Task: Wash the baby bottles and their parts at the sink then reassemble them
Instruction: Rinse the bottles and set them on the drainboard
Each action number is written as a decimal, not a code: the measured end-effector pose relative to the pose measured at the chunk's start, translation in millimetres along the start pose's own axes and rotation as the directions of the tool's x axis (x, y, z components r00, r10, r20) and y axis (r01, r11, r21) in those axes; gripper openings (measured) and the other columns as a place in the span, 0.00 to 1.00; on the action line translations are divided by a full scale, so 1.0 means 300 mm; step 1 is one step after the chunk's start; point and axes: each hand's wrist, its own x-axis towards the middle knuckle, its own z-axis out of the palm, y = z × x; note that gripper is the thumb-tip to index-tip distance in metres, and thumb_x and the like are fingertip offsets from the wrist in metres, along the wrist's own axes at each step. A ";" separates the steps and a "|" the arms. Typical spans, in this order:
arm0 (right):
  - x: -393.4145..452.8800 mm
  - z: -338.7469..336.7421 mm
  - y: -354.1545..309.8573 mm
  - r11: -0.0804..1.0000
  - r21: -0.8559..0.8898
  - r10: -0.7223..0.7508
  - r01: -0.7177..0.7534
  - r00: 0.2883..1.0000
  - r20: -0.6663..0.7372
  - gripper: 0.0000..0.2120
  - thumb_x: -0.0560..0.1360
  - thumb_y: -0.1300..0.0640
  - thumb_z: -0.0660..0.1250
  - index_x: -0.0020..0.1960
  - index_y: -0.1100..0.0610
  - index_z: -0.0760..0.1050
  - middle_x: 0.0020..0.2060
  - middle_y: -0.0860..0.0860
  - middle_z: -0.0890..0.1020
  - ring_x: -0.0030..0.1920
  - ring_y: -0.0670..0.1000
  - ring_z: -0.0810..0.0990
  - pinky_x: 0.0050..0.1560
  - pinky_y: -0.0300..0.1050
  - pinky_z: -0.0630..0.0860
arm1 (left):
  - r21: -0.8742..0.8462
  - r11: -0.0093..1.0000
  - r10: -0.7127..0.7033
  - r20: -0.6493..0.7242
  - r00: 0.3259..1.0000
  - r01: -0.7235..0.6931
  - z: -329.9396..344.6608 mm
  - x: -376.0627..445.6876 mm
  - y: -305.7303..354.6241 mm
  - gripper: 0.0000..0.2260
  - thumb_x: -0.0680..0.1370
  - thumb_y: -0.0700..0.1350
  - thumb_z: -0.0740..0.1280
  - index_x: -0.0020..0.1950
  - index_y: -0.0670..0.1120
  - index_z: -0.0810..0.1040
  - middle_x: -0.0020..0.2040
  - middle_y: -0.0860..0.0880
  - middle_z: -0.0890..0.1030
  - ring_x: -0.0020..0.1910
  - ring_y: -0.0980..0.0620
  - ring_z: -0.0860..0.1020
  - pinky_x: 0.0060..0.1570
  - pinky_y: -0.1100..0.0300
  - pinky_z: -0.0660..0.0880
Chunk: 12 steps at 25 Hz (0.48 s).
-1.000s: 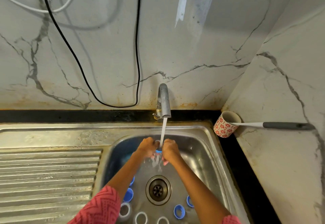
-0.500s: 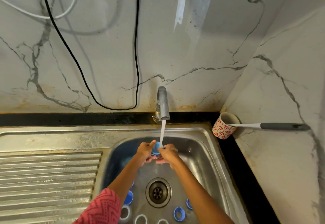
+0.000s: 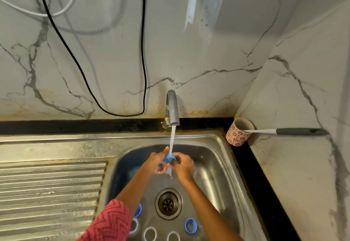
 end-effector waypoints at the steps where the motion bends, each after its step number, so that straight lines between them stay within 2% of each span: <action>1: -0.003 0.015 -0.001 0.999 -0.019 -0.050 0.050 0.999 -0.015 0.10 0.74 0.66 0.68 0.55 0.62 0.80 0.44 0.51 0.81 0.46 0.49 0.81 0.43 0.29 0.76 | -0.031 1.000 -0.004 -0.033 0.999 0.003 -0.006 0.006 0.011 0.17 0.79 0.52 0.63 0.52 0.38 0.77 0.37 0.43 0.79 0.25 0.55 0.75 0.25 0.67 0.72; 3: -0.006 0.030 -0.018 0.996 -0.034 -0.085 0.084 0.995 -0.051 0.12 0.73 0.68 0.68 0.55 0.61 0.80 0.47 0.51 0.81 0.47 0.47 0.79 0.43 0.24 0.73 | -0.032 0.999 -0.032 -0.054 0.998 0.030 -0.013 0.011 0.025 0.14 0.78 0.50 0.65 0.52 0.38 0.77 0.35 0.43 0.78 0.26 0.54 0.73 0.24 0.66 0.70; 5: 0.008 0.023 -0.027 0.999 0.027 -0.038 0.041 0.996 -0.078 0.14 0.72 0.70 0.66 0.56 0.60 0.80 0.50 0.54 0.81 0.50 0.47 0.79 0.43 0.25 0.73 | -0.002 0.998 -0.058 -0.023 0.998 0.058 -0.008 0.014 0.021 0.15 0.79 0.51 0.64 0.48 0.38 0.76 0.31 0.44 0.76 0.24 0.55 0.71 0.22 0.67 0.68; 7: 0.017 0.012 -0.047 0.959 0.268 0.100 -0.088 0.994 -0.033 0.15 0.73 0.72 0.63 0.56 0.60 0.79 0.51 0.54 0.81 0.50 0.48 0.78 0.44 0.29 0.75 | 0.002 1.000 0.002 -0.069 0.998 -0.002 -0.003 0.016 0.007 0.15 0.78 0.50 0.65 0.48 0.37 0.76 0.32 0.42 0.77 0.25 0.53 0.71 0.24 0.65 0.68; 8: 0.020 0.009 -0.062 0.868 0.460 0.206 -0.185 0.979 0.007 0.14 0.74 0.71 0.62 0.55 0.60 0.79 0.51 0.54 0.81 0.50 0.49 0.79 0.47 0.34 0.77 | 0.028 0.996 0.088 -0.122 0.989 -0.085 0.001 0.020 -0.003 0.14 0.78 0.49 0.66 0.48 0.37 0.77 0.33 0.41 0.78 0.25 0.52 0.71 0.26 0.63 0.68; 9: 0.022 0.009 -0.079 0.703 0.650 0.310 -0.288 0.947 0.083 0.10 0.76 0.68 0.62 0.53 0.60 0.78 0.50 0.56 0.81 0.50 0.52 0.79 0.51 0.41 0.78 | 0.046 0.982 0.186 -0.151 0.971 -0.181 0.001 0.022 -0.015 0.13 0.77 0.48 0.67 0.47 0.37 0.79 0.34 0.40 0.78 0.26 0.51 0.71 0.27 0.62 0.68; 10: 0.026 0.015 -0.091 0.566 0.735 0.387 -0.374 0.907 0.163 0.07 0.77 0.63 0.62 0.52 0.60 0.78 0.50 0.58 0.80 0.51 0.55 0.79 0.56 0.49 0.78 | 0.044 0.964 0.267 -0.151 0.952 -0.263 0.003 0.021 -0.025 0.12 0.77 0.48 0.67 0.46 0.38 0.80 0.35 0.40 0.78 0.26 0.52 0.71 0.27 0.63 0.68; 11: 0.032 0.028 -0.101 0.521 0.729 0.428 -0.443 0.875 0.226 0.07 0.78 0.58 0.63 0.50 0.59 0.77 0.49 0.59 0.80 0.51 0.57 0.79 0.58 0.53 0.77 | 0.014 0.948 0.318 -0.139 0.938 -0.319 0.003 0.018 -0.033 0.11 0.77 0.47 0.67 0.44 0.39 0.80 0.35 0.41 0.79 0.25 0.53 0.72 0.26 0.64 0.68; 12: 0.037 0.044 -0.111 0.570 0.654 0.452 -0.497 0.855 0.256 0.09 0.79 0.54 0.63 0.49 0.59 0.77 0.48 0.59 0.79 0.51 0.57 0.79 0.56 0.53 0.77 | -0.047 0.939 0.332 -0.134 0.934 -0.340 0.001 0.017 -0.037 0.11 0.77 0.47 0.67 0.43 0.39 0.80 0.36 0.41 0.79 0.25 0.54 0.73 0.26 0.65 0.70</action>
